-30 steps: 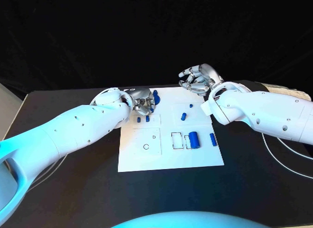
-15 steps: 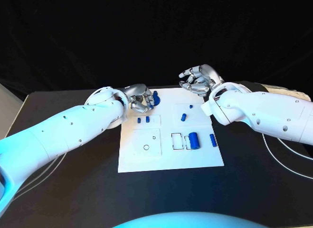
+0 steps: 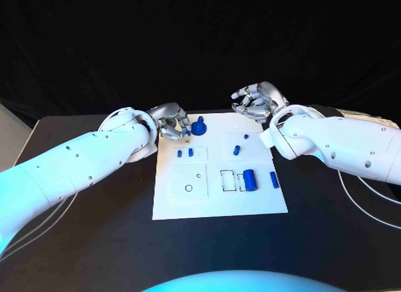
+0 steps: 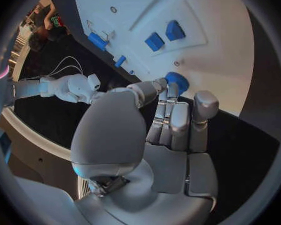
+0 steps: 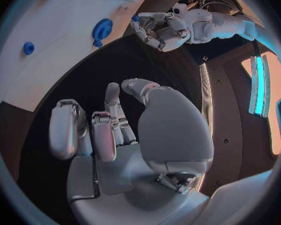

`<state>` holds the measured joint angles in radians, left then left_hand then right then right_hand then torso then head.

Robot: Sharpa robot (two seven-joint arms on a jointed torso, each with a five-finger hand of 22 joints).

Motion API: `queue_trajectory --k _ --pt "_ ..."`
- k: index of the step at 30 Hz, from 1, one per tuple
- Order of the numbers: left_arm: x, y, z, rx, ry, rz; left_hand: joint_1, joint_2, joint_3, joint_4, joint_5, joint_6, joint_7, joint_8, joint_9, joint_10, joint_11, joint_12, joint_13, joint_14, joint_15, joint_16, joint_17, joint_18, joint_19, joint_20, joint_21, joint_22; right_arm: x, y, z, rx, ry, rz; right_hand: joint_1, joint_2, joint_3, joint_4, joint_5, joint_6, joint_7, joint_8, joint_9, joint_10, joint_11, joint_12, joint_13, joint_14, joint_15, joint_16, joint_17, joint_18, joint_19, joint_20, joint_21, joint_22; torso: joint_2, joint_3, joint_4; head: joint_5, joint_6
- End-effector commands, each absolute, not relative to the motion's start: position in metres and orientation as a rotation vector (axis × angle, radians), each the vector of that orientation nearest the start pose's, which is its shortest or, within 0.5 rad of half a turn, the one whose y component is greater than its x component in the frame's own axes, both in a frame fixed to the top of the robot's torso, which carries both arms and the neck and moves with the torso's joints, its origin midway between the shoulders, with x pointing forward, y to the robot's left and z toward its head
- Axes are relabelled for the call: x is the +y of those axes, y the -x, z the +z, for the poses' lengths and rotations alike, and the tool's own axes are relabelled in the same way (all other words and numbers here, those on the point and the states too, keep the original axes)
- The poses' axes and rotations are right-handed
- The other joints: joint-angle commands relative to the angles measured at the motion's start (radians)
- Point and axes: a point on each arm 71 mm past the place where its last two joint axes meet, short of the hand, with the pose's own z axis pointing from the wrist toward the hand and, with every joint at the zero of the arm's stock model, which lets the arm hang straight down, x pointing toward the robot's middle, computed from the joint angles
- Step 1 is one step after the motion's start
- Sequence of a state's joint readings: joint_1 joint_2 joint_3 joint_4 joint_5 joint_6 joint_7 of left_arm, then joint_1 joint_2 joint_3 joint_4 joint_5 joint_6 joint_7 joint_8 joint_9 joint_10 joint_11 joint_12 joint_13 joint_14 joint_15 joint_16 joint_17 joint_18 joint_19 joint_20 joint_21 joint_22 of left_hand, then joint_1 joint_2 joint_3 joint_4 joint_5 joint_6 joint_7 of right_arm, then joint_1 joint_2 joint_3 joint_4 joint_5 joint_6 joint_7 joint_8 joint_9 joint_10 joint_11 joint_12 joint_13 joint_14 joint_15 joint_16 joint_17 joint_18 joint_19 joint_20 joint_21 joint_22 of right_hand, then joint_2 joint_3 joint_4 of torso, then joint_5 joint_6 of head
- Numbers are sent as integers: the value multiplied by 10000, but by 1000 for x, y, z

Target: Assemble the parts on the task board

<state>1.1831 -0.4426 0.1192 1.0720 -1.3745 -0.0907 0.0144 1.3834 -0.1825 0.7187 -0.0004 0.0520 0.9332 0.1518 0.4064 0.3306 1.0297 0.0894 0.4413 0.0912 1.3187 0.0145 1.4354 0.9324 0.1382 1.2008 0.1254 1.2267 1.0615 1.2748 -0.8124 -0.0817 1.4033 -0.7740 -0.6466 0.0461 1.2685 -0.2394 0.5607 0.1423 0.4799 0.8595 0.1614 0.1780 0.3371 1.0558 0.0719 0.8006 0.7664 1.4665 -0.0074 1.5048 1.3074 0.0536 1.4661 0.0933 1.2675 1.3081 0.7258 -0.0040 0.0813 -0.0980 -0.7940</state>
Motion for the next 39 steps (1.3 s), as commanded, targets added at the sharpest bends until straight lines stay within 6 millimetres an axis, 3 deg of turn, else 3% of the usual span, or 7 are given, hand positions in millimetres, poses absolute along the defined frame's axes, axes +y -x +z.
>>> queue_trajectory --k 1,18,39 --pt "112 -561 -181 17862 -1586 -7718 -71 26 -2 -39 -7 80 -17 -62 21 40 -2 -52 -10 -13 53 -1 -15 -114 -38 2 -34 -8 -240 -522 -158 14194 -5405 8376 -128 -5 62 12 40 11 29 63 12 -36 -20 -62 -8 733 -43 -43 1375 149 204 -91 -52 40 14 -15 -4 27 -3" --pt "115 -564 -192 17975 -1979 -7047 -59 29 -22 -52 -10 126 -21 -70 55 122 -9 -111 2 -46 54 -16 -58 -110 -60 1 -42 -16 -239 -522 -158 14183 -5373 8397 -128 -5 62 12 40 11 29 63 12 -36 -20 -62 -8 733 -43 -43 1375 149 204 -91 -52 40 34 17 -38 68 -27" --pt "113 -563 -195 18166 -2002 -7124 -62 30 -49 -56 -11 175 -32 -73 87 193 -20 -159 15 -58 47 -18 -75 -106 -74 -7 -47 -23 -238 -522 -158 14188 -5365 8407 -135 -3 75 -14 53 4 27 64 17 -12 -22 -92 -56 729 -45 -56 1354 153 201 -92 -72 27 21 10 -26 51 -65"
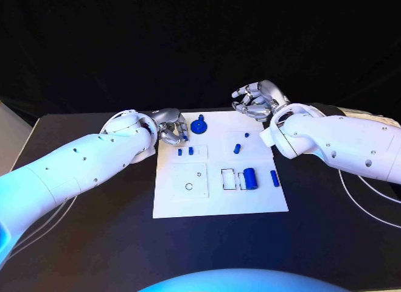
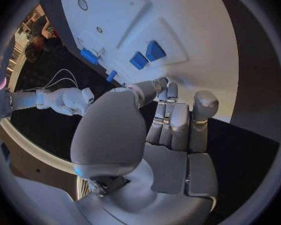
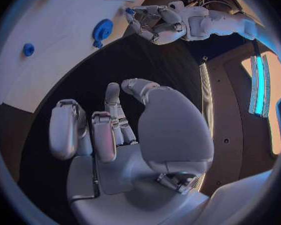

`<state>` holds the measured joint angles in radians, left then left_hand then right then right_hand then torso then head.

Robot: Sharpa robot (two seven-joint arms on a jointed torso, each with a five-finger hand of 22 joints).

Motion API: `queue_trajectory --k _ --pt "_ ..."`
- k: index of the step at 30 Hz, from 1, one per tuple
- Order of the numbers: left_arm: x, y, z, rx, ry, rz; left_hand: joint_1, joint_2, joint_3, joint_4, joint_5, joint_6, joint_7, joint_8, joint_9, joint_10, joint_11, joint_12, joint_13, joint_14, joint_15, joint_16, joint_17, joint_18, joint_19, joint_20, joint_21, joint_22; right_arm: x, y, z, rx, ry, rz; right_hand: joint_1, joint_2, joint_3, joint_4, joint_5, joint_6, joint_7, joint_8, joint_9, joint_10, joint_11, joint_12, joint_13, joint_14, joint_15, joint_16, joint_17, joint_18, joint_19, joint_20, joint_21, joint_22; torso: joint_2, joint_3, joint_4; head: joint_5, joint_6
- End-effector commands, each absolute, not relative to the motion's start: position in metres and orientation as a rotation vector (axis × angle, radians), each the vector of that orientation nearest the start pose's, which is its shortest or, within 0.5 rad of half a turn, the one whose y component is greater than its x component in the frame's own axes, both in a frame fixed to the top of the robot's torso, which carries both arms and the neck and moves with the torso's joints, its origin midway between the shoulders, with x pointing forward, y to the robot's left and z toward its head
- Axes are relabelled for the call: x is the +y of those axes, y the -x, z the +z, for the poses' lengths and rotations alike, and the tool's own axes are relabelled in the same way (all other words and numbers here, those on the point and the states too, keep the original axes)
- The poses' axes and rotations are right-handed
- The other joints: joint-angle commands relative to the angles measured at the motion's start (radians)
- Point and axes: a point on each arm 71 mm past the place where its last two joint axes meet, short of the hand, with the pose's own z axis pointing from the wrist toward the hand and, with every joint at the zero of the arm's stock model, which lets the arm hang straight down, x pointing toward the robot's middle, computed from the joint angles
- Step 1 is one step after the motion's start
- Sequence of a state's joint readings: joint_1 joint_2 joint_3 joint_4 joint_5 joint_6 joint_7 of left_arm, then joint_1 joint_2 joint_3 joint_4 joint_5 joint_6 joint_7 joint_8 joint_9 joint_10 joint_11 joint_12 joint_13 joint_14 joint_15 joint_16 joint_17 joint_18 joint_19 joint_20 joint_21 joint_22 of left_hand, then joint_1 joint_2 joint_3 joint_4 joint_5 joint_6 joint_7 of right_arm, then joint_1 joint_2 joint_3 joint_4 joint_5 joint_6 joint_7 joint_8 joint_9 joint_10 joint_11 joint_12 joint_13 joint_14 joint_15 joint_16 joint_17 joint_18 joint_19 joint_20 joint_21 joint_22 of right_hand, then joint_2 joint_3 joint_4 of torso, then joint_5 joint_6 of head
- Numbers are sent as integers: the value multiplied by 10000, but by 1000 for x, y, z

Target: Assemble the parts on the task board

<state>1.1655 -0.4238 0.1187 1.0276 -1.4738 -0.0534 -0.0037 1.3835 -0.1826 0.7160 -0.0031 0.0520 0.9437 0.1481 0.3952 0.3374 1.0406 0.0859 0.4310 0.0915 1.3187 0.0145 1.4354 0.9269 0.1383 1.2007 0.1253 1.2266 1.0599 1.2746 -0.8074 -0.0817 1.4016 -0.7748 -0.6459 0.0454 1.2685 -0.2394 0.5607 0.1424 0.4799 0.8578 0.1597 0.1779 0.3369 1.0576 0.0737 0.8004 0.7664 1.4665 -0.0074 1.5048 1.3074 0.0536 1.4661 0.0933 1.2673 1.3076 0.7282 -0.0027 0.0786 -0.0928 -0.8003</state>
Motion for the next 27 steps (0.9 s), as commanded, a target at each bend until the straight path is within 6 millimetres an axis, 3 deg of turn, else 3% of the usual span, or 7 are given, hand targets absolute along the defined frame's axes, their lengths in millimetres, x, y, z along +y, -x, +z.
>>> queue_trajectory --k 1,27 --pt "113 -563 -195 18169 -1996 -7139 -62 31 -21 -29 -10 71 6 39 19 83 15 -56 13 -57 47 -18 -20 -107 -74 -6 -47 -6 -238 -522 -158 14188 -5365 8408 -135 -3 75 -14 53 21 44 64 19 -30 -40 -90 -56 728 -45 -56 1354 154 201 -92 -70 32 -3 -3 1 -1 -2" --pt "106 -562 -196 18182 -1955 -7296 -61 32 -36 -34 -10 90 0 32 36 119 9 -89 19 -55 42 -14 -5 -108 -71 -14 -40 5 -238 -522 -158 14202 -5338 8397 -135 -3 75 -14 53 21 44 64 19 -30 -40 -90 -56 728 -45 -56 1354 154 201 -92 -70 32 8 4 -4 -29 -49"
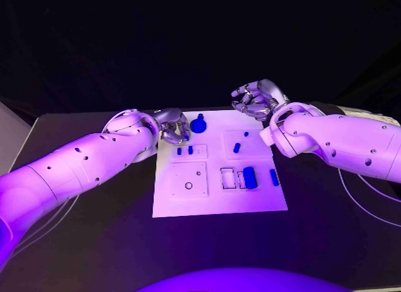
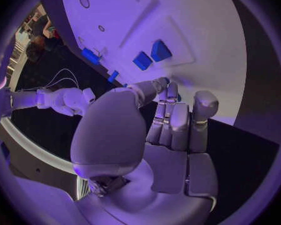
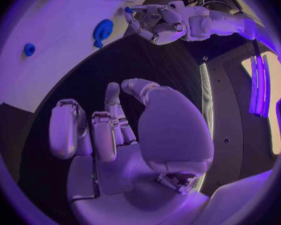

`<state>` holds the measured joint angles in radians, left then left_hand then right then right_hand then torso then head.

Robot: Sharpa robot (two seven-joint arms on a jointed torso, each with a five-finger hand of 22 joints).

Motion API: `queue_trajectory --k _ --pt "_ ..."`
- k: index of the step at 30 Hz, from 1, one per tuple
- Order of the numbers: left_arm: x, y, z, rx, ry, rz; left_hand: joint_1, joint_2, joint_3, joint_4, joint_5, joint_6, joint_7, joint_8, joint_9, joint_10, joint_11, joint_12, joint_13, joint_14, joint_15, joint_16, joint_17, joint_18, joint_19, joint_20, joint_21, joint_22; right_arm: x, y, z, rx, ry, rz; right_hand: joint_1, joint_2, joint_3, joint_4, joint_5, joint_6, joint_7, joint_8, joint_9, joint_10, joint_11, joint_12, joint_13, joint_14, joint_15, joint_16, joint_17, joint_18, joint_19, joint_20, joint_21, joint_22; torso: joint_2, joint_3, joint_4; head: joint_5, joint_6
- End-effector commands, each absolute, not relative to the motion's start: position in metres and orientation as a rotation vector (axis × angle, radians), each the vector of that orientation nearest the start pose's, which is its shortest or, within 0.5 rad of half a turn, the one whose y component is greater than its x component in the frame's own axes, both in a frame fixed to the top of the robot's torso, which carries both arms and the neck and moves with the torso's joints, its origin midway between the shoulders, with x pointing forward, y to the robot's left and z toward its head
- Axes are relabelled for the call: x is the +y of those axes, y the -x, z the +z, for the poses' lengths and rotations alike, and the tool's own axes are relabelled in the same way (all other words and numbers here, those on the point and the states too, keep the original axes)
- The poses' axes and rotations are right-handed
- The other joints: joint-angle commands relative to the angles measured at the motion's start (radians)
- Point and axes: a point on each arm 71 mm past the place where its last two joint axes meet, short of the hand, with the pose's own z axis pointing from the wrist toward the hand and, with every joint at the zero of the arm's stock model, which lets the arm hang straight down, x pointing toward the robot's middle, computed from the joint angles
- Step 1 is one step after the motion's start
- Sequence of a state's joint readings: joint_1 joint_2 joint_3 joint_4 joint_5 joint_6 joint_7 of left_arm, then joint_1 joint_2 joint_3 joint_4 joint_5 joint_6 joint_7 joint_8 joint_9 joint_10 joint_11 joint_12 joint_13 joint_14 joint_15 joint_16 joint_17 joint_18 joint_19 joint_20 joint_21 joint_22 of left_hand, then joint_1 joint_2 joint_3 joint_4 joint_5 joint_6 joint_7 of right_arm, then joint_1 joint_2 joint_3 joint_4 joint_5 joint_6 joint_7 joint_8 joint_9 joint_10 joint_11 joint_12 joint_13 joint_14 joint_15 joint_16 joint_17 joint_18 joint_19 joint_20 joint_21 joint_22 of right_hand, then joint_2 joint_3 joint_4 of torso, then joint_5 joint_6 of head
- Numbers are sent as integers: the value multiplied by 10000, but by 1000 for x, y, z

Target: Assemble the parts on the task board

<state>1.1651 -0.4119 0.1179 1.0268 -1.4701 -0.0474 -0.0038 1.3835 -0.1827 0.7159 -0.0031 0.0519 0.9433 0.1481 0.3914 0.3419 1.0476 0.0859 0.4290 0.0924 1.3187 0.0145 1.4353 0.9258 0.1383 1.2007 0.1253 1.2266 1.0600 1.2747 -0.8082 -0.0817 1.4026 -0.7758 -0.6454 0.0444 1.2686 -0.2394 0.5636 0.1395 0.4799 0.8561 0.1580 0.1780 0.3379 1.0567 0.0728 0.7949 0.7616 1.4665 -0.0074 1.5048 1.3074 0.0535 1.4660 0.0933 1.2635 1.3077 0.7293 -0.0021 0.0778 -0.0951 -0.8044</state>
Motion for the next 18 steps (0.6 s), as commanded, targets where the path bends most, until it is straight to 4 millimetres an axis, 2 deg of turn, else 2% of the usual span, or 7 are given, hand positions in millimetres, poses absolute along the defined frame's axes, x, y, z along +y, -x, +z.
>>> queue_trajectory --k 1,18 --pt "106 -562 -196 18202 -1957 -7289 -62 32 -36 -34 -9 94 0 70 -9 49 9 -68 11 -55 42 -14 5 -108 -71 -14 -40 4 -238 -522 -158 14203 -5338 8397 -135 -3 47 14 53 38 61 64 10 -21 -30 -36 -8 729 -45 -56 1354 154 201 -92 -32 31 -3 -2 4 -6 -8" --pt "106 -561 -204 18920 -2320 -6742 -14 68 -95 -83 -10 235 -43 73 76 229 -42 -155 65 -157 2 -60 -174 -78 -191 -39 -131 -120 -239 -521 -158 14210 -5346 8385 -151 -5 54 -10 60 38 59 69 17 7 -32 -57 -51 730 -46 -57 1355 151 207 -94 -18 46 -11 -5 3 -44 -51"
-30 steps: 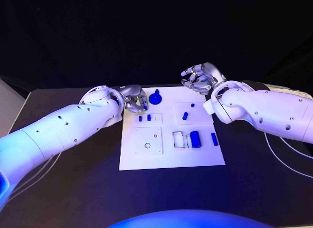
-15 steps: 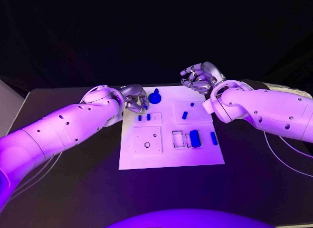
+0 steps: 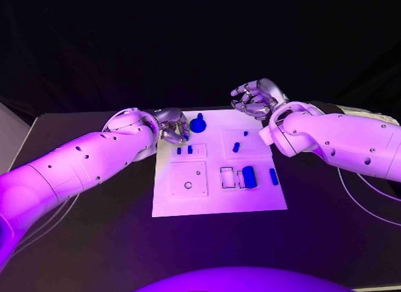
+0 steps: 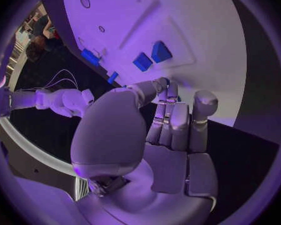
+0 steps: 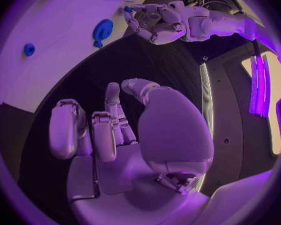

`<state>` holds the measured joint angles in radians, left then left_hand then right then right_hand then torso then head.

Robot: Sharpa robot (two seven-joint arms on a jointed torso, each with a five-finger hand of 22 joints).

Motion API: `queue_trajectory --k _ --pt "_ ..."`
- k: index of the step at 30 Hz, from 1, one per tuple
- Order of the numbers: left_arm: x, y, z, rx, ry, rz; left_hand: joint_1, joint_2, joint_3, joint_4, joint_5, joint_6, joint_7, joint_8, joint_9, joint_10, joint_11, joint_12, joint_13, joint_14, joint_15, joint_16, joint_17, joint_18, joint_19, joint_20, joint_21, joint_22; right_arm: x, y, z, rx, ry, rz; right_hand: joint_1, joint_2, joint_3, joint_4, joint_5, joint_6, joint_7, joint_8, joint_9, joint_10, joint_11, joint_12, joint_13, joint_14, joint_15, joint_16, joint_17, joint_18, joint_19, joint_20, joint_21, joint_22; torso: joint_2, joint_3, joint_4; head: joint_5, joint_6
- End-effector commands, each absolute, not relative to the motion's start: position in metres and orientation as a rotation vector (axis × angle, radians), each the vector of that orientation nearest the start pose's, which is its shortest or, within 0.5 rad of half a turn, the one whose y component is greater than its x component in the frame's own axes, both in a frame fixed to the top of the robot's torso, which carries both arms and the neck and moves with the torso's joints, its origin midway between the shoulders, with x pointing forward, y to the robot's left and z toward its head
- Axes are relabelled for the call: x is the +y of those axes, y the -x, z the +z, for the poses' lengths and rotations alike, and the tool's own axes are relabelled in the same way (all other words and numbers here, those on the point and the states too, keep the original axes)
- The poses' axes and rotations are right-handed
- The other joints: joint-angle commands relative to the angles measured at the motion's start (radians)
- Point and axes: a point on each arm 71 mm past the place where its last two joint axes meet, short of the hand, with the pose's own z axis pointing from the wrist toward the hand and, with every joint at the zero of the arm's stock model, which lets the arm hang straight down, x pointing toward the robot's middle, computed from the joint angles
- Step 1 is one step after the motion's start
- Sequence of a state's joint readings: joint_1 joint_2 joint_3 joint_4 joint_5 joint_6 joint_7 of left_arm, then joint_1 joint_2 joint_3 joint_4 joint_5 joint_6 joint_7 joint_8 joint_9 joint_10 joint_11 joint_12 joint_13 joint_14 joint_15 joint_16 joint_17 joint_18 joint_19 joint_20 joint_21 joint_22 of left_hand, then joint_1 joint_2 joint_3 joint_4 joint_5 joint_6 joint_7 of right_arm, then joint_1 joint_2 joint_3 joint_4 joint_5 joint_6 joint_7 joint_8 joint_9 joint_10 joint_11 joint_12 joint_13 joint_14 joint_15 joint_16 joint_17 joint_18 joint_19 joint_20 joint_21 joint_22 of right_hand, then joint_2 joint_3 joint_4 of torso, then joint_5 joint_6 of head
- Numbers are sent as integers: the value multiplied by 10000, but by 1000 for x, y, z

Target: Assemble the parts on the task board

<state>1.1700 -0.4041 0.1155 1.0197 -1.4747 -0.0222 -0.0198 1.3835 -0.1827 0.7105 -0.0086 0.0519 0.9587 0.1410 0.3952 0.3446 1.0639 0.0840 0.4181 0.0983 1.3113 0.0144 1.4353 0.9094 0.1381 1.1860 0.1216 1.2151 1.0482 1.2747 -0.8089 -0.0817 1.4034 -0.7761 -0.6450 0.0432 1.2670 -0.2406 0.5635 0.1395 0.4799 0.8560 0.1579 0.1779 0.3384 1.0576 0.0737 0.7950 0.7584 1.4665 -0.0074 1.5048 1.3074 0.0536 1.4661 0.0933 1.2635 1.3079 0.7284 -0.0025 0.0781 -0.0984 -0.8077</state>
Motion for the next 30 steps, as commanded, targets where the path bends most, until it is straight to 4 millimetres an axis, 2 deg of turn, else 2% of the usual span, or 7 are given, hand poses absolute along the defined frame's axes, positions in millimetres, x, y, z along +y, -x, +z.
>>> queue_trajectory --k 1,19,30 --pt "107 -561 -204 18920 -2326 -6714 -11 71 -51 -35 -10 99 22 37 60 89 -31 -50 15 -85 -2 -60 -10 -80 -34 -7 -5 14 -239 -521 -158 14209 -5347 8382 -135 7 55 -10 60 39 60 69 12 -2 -41 -58 -19 729 -46 -57 1355 150 207 -94 -18 44 -5 -1 1 -16 -23" --pt "108 -561 -204 18812 -2253 -6553 -5 76 -86 -55 -11 137 15 16 95 130 -40 -102 45 -50 -20 -39 71 -86 -16 -31 17 43 -239 -522 -158 14217 -5345 8384 -135 7 55 -10 60 39 60 69 12 -2 -41 -58 -19 729 -46 -57 1355 150 207 -94 -18 44 -9 -5 -2 -25 -18" --pt "106 -561 -204 18823 -2206 -6690 -55 17 -169 -52 -12 -72 90 -210 86 44 34 -284 75 -96 38 -42 -4 -80 -68 -23 -23 -14 -238 -522 -158 14216 -5339 8394 -147 6 57 -19 63 36 60 70 14 11 -42 -68 -40 729 -47 -60 1350 154 203 -95 -35 31 -4 -4 14 -28 -11"
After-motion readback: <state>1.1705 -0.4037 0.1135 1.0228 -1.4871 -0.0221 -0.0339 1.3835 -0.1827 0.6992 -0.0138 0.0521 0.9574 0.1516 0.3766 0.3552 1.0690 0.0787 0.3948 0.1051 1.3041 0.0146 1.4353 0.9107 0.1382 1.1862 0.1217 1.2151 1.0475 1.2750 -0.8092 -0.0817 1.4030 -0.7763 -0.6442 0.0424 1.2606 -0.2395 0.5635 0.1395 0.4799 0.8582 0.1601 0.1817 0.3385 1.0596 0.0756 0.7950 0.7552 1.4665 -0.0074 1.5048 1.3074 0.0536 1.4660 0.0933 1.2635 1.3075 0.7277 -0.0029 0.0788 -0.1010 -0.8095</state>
